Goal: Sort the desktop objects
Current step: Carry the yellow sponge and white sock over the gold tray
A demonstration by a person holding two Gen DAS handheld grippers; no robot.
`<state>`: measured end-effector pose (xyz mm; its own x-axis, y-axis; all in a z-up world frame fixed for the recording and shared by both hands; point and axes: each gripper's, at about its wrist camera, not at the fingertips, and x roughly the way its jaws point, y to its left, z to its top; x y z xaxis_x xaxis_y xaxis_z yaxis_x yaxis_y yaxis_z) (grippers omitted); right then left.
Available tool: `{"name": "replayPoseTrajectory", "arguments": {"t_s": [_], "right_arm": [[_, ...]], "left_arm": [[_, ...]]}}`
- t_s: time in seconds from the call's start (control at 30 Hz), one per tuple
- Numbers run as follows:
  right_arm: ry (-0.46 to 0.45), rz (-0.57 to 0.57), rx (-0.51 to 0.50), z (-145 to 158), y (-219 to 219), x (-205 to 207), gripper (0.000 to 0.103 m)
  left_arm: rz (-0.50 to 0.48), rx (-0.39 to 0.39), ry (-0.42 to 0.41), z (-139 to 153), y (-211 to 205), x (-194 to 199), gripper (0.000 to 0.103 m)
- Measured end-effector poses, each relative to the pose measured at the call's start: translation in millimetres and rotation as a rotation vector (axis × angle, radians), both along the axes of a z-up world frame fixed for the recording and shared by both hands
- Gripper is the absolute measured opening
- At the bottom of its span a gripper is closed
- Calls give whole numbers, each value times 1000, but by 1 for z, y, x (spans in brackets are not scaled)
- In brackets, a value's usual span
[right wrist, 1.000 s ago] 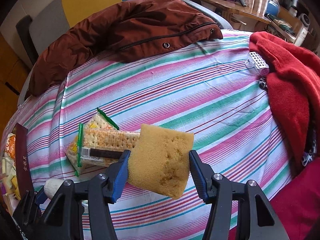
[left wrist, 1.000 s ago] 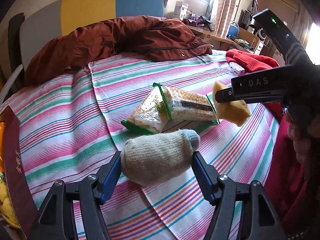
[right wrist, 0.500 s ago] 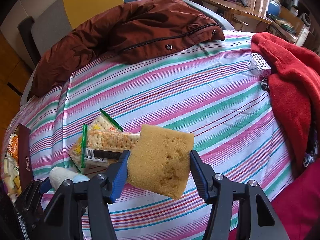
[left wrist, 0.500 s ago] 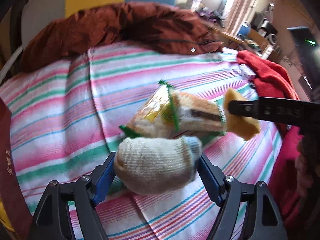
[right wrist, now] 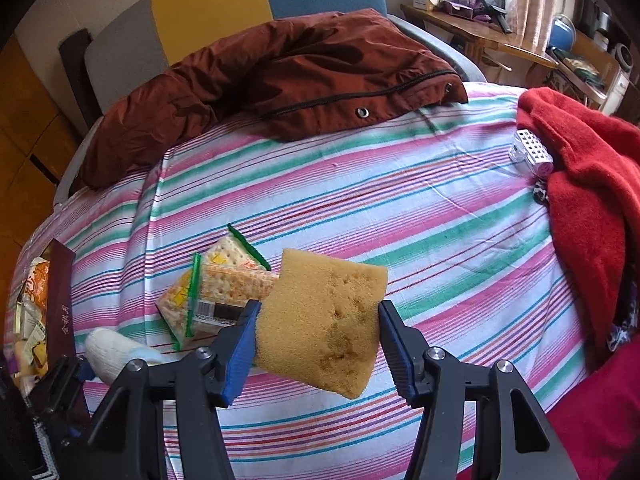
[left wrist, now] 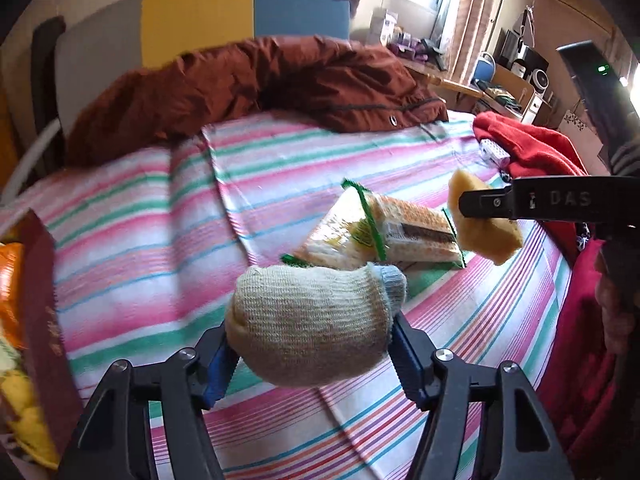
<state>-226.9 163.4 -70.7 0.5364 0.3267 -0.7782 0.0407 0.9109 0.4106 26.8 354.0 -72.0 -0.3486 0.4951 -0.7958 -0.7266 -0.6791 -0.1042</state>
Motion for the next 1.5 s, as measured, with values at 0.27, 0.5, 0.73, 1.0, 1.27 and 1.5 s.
{"name": "replayPoseTrajectory", "arguments": {"t_s": [0.27, 0.5, 0.73, 1.0, 1.27, 1.5], "right_arm": [[-99, 49, 35, 19, 11, -8, 58], [-176, 127, 23, 34, 32, -17, 58], [-194, 177, 17, 37, 46, -23, 58], [-177, 233, -16, 36, 67, -27, 58], [-152, 275, 2, 46, 96, -36, 58], [-193, 366, 112, 75, 159, -55, 58]], "left_arm": [[43, 39, 100, 40, -39, 5, 68], [95, 60, 148, 65, -74, 5, 68], [162, 59, 175, 77, -111, 3, 68], [241, 63, 189, 85, -156, -5, 68], [324, 66, 194, 87, -202, -15, 68], [406, 65, 177, 80, -242, -25, 68]]}}
